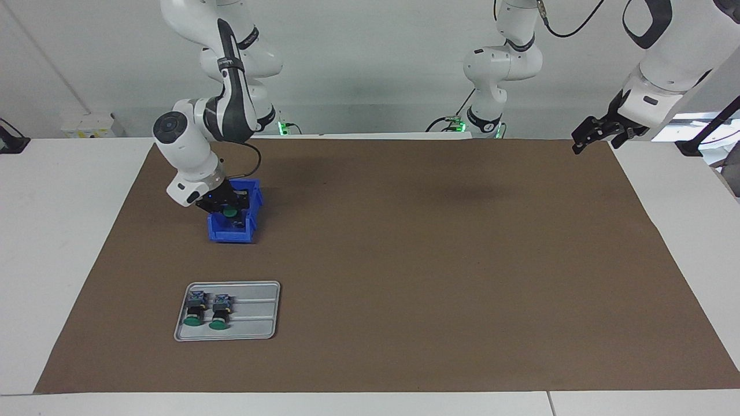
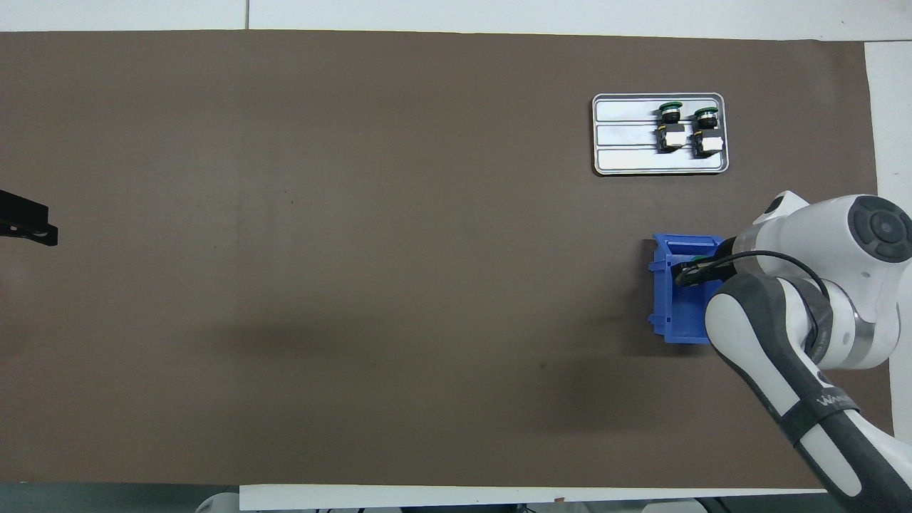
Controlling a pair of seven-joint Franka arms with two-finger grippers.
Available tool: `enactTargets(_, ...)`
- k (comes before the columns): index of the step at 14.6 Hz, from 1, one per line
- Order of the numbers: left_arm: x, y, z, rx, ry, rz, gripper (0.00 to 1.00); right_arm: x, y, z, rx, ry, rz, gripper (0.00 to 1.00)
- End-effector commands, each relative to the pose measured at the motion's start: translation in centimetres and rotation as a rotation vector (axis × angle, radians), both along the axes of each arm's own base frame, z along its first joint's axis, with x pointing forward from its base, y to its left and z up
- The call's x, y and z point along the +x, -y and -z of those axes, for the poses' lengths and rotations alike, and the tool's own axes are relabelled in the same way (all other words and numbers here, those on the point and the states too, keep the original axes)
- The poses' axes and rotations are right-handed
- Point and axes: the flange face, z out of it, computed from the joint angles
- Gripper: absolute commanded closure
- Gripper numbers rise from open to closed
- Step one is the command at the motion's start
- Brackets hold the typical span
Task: Place and press button with both arms
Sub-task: 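Lower the held button into the blue bin with the right gripper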
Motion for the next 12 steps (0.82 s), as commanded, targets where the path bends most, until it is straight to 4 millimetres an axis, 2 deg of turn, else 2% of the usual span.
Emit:
enactTargets(1, -0.5, -0.3, -0.4, 0.020, 0.007, 0.000, 0.00, -0.2, -0.1, -0.4, -0.016, 0.012, 0.000, 0.51)
enactTargets(2, -0.5, -0.3, -0.4, 0.020, 0.007, 0.000, 0.00, -0.2, -0.1, -0.5, -0.016, 0.006, -0.002, 0.48)
enactTargets(8, -0.5, -0.3, -0.4, 0.020, 0.007, 0.000, 0.00, 0.7, 0.0, -3.0, -0.013, -0.019, -0.002, 0.47)
enactTargets(12, -0.5, -0.3, -0.4, 0.020, 0.006, 0.000, 0.00, 0.6, 0.2, -3.2, -0.012, -0.022, -0.001, 0.35)
